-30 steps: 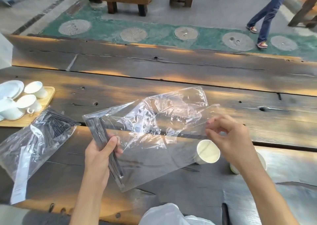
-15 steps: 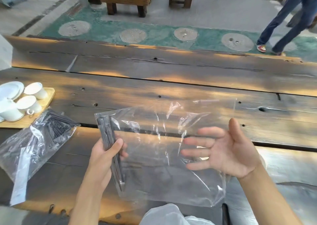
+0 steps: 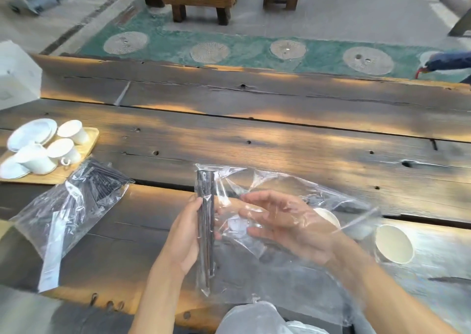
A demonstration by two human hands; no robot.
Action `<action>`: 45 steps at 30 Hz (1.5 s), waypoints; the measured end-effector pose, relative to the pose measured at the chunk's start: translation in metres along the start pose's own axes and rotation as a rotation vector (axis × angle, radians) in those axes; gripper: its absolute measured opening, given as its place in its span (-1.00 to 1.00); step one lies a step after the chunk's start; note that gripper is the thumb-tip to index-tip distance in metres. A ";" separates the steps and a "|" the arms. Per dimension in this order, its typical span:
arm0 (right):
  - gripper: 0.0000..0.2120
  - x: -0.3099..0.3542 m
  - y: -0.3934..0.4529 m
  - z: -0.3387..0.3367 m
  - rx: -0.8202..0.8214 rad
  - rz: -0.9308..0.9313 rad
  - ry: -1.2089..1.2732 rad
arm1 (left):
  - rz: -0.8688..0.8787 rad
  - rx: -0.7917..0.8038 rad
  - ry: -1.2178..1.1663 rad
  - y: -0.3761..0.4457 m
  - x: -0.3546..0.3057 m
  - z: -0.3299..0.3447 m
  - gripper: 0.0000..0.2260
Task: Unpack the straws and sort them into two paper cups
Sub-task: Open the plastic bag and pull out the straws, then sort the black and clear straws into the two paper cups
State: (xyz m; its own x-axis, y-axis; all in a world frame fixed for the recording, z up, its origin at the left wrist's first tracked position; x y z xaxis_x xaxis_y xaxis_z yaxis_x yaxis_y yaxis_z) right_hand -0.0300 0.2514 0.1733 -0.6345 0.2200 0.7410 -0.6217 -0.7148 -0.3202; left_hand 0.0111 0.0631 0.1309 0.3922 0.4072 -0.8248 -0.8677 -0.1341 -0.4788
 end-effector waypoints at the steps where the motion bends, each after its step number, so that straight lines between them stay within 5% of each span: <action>1: -0.48 -0.005 0.003 0.001 0.000 -0.014 0.034 | 0.006 0.008 -0.013 -0.002 -0.001 0.003 -0.65; 5: -0.55 -0.023 0.016 0.012 0.001 -0.025 0.044 | 0.047 0.031 -0.032 -0.007 -0.004 0.015 -0.76; 9: -0.58 -0.029 0.040 -0.002 -0.411 -0.271 -0.517 | 0.041 0.008 -0.060 -0.007 0.000 0.016 -0.79; 11: -0.59 -0.033 0.048 -0.005 -0.480 -0.294 -0.597 | 0.035 -0.017 -0.082 -0.007 0.002 0.016 -0.77; 18: -0.86 -0.047 0.052 0.003 -0.411 -0.068 -0.326 | 0.085 -0.169 -0.050 -0.004 0.007 0.007 -0.95; 21: -0.53 -0.046 0.050 0.005 -0.419 -0.054 -0.319 | 0.068 -0.162 -0.074 -0.006 0.008 0.010 -0.94; 30: -0.28 -0.047 0.051 -0.002 -0.436 -0.005 -0.397 | 0.028 -0.165 -0.018 -0.005 0.012 0.010 -0.94; 35: -0.79 -0.048 0.047 0.004 -0.395 -0.015 -0.285 | 0.037 -0.167 0.047 -0.002 0.014 0.008 -0.92; 37: -0.81 -0.052 0.051 0.005 -0.356 0.012 -0.234 | 0.049 -0.181 0.068 -0.002 0.014 0.005 -0.94; 40: -0.39 -0.057 0.055 0.005 -0.345 0.067 -0.195 | 0.067 -0.179 0.049 -0.004 0.013 0.002 -0.94; 43: -0.91 -0.063 0.057 -0.001 -0.317 0.111 -0.089 | 0.094 -0.158 0.014 -0.002 0.008 -0.005 -0.95; 45: -0.85 -0.062 0.057 0.000 -0.330 0.145 -0.142 | 0.134 -0.191 0.039 0.002 0.003 -0.014 -0.93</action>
State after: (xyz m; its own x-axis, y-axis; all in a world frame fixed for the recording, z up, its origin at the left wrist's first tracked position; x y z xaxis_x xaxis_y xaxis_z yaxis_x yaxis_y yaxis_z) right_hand -0.0257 0.1972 0.1090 -0.6710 0.0215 0.7412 -0.6595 -0.4741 -0.5833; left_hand 0.0149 0.0515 0.1233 0.2917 0.3399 -0.8941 -0.8409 -0.3545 -0.4091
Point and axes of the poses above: each hand's wrist, its own y-axis towards the middle knuckle, its own z-axis out of the palm, x = y × z, the point moved 6 cm from there along y, towards the middle knuckle
